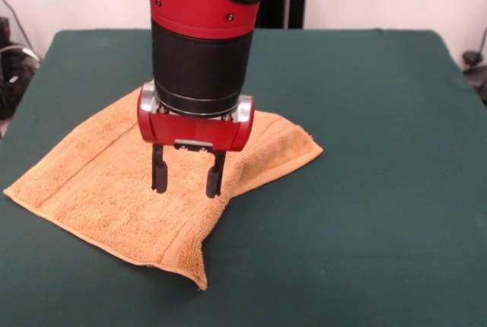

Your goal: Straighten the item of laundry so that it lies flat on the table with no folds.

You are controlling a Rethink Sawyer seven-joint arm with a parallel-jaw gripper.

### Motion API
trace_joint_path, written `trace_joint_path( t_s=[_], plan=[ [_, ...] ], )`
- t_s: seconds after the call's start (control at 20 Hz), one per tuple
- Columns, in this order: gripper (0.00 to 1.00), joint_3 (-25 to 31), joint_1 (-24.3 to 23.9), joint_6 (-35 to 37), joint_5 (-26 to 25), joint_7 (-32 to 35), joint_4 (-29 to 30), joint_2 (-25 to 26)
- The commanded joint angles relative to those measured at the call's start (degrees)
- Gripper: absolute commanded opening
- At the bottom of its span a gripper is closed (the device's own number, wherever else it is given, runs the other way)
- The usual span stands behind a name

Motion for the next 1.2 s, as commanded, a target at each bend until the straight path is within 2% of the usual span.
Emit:
trace_joint_path(
  t_s=[0.05, 0.45, 0.85, 1.2],
  plan=[
    [1.00, 7.05, 0.63, -3.53, -2.42, -1.96, 2.45, 2.73],
    [1.00, 6.52, 0.59, -2.36, -2.46, 0.10, -0.97, 7.15],
    [1.00, 6.29, 0.63, -1.39, -2.17, 0.17, -2.03, 7.89],
    [1.00, 6.41, 0.49, -2.78, -2.31, 0.21, -0.58, 7.44]
  ],
)
